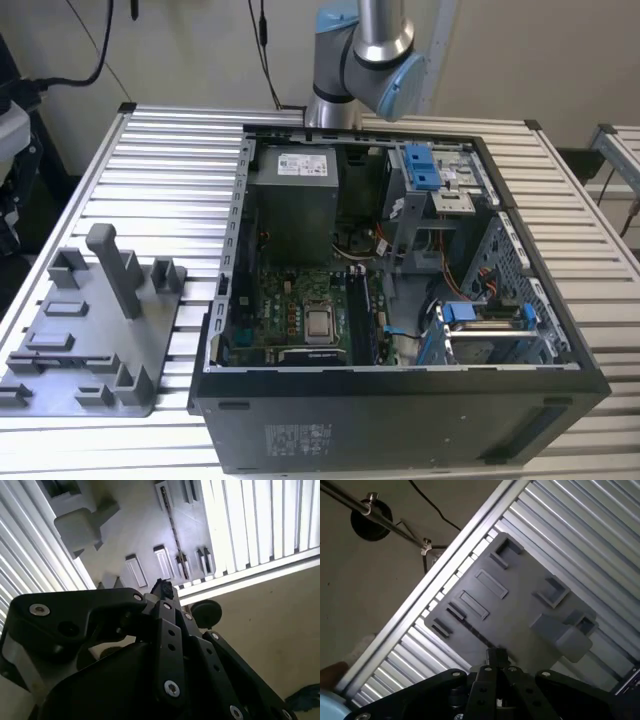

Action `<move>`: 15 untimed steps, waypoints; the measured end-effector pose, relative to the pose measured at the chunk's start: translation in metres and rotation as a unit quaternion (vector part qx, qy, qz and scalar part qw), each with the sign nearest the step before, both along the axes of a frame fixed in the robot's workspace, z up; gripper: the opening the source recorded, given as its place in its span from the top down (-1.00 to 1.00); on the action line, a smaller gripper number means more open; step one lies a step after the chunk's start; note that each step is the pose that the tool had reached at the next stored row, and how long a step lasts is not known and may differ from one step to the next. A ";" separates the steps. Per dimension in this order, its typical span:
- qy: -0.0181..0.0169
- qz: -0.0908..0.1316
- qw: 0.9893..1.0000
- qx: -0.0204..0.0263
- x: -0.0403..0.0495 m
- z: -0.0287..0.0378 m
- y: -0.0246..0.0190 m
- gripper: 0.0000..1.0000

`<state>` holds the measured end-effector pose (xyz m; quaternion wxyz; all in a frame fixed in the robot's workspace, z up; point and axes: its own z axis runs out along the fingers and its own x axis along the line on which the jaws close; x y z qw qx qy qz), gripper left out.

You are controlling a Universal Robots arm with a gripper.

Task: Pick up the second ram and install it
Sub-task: 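Pick up the second ram and move it above second insertion slot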

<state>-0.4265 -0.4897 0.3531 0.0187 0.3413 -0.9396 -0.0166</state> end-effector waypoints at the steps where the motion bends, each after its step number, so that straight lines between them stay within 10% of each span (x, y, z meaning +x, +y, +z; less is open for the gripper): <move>1: 0.000 0.009 1.000 0.000 0.0000 -0.0002 0.0000 0.79; 10: 0.000 0.072 0.997 0.000 -0.0004 -0.0020 0.0000 0.79; 15: 0.000 0.111 0.994 0.000 -0.0005 -0.0036 0.0000 0.79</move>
